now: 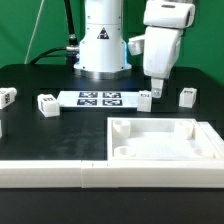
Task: Assemble one leg
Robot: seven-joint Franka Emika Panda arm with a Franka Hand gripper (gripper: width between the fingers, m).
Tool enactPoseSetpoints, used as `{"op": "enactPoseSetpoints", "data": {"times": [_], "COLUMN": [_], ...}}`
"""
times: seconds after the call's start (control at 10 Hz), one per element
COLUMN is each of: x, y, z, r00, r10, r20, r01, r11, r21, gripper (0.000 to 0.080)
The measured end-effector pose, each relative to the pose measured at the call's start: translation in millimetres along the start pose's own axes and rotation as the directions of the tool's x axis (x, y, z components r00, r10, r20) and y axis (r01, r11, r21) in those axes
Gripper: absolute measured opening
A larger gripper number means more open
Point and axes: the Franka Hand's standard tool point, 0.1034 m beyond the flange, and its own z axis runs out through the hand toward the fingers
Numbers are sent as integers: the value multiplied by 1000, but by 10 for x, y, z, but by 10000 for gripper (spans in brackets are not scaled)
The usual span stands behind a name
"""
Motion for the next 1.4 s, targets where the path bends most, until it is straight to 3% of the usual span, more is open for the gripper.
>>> {"op": "enactPoseSetpoints", "data": {"times": [0.2, 0.4, 0.6, 0.8, 1.0, 1.1, 1.2, 1.4], "x": [-21, -7, -4, 16, 28, 0, 14, 71], "y": [-73, -332, -413, -412, -434, -518, -718, -878], "z": [23, 110, 144, 138, 143, 185, 230, 250], "r00": [968, 829, 678, 587, 414, 252, 148, 152], "r10": [248, 557, 734, 809, 910, 968, 989, 987], "r20": [-28, -51, -33, -24, 0, 3, 29, 46], "r01": [-248, -555, -730, -804, -905, -960, -981, -981], "r11": [969, 831, 678, 587, 412, 250, 143, 145], "r21": [5, 41, 82, 94, 111, 129, 128, 127], "gripper": [648, 648, 648, 648, 648, 648, 648, 648]}}
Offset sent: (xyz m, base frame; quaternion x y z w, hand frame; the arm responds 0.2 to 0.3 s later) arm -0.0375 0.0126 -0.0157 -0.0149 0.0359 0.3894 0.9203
